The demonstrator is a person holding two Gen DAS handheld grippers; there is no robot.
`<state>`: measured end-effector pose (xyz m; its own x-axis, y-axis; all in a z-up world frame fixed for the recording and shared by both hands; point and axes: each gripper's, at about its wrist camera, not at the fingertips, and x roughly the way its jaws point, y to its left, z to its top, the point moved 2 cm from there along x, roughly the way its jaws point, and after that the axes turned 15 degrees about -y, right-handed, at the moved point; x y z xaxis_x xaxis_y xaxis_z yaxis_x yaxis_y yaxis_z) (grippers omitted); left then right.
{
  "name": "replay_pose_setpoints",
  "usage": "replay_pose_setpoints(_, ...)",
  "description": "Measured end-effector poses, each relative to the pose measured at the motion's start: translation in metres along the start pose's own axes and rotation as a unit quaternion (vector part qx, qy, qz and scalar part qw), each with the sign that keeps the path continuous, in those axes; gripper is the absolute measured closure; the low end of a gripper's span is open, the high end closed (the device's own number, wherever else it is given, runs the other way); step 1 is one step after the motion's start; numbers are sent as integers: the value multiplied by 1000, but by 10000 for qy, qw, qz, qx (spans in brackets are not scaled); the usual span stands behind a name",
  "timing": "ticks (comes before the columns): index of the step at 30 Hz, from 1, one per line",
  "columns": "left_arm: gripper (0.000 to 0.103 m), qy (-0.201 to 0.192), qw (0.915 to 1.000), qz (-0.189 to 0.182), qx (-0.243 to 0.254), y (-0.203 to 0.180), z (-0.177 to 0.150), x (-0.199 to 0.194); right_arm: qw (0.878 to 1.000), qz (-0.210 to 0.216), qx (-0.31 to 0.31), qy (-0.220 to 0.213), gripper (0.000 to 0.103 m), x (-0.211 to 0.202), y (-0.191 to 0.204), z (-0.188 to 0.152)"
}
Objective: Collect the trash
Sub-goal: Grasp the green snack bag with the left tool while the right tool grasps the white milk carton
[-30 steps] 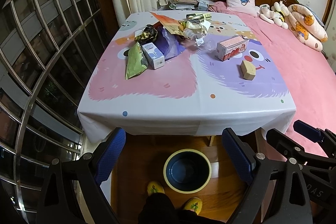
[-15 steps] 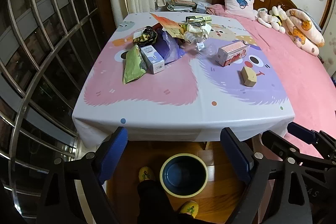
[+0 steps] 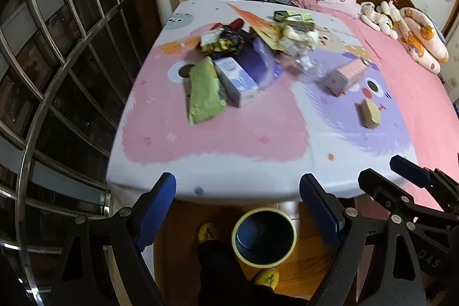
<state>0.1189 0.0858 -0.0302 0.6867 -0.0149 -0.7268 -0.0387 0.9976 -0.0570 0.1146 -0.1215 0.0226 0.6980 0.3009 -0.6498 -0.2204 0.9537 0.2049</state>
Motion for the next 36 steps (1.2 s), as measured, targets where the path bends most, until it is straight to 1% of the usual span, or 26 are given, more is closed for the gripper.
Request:
replay_pose_setpoints(3, 13, -2, 10000, 26, -16, 18, 15, 14, 9999, 158, -27, -22, 39, 29, 17, 19)
replay_pose_setpoints(7, 13, 73, 9998, 168, -104, 51, 39, 46, 9992, 362, -167, -24, 44, 73, 40, 45)
replay_pose_setpoints(9, 13, 124, 9995, 204, -186, 67, 50, 63, 9986, 472, -219, -5, 49, 94, 48, 56)
replay_pose_setpoints(12, 13, 167, 9993, 251, -239, 86, 63, 86, 9976, 604, -344, 16, 53, 129, 61, 68)
replay_pose_setpoints(16, 13, 213, 9991, 281, -230, 101, 75, 109, 9964, 687, -486, 114, 54, 173, 73, 75)
replay_pose_setpoints(19, 13, 300, 9988, 300, -242, 106, 78, 125, 9956, 622, -637, 283, 56, 205, 76, 74)
replay_pose_setpoints(21, 13, 356, 9986, 293, -268, 109, 80, 136, 9951, 616, -657, 398, 61, 223, 74, 71)
replay_pose_setpoints(22, 13, 370, 9985, 294, -273, 109, 80, 140, 9950, 573, -677, 463, 62, 232, 72, 70)
replay_pose_setpoints(25, 13, 443, 9982, 260, -304, 112, 82, 153, 9945, 558, -641, 611, 63, 251, 67, 66)
replay_pose_setpoints(30, 13, 579, 9977, 125, -339, 108, 82, 171, 9922, 572, -642, 900, 63, 272, 63, 52)
replay_pose_setpoints(32, 13, 629, 9973, 63, -367, 105, 83, 177, 9923, 589, -701, 839, 67, 273, 64, 50)
replay_pose_setpoints(34, 13, 683, 9968, -9, -408, 100, 84, 182, 9924, 669, -644, 811, 68, 270, 63, 50)
replay_pose_setpoints(36, 13, 737, 9963, -84, -430, 96, 85, 187, 9936, 708, -545, 689, 70, 262, 61, 52)
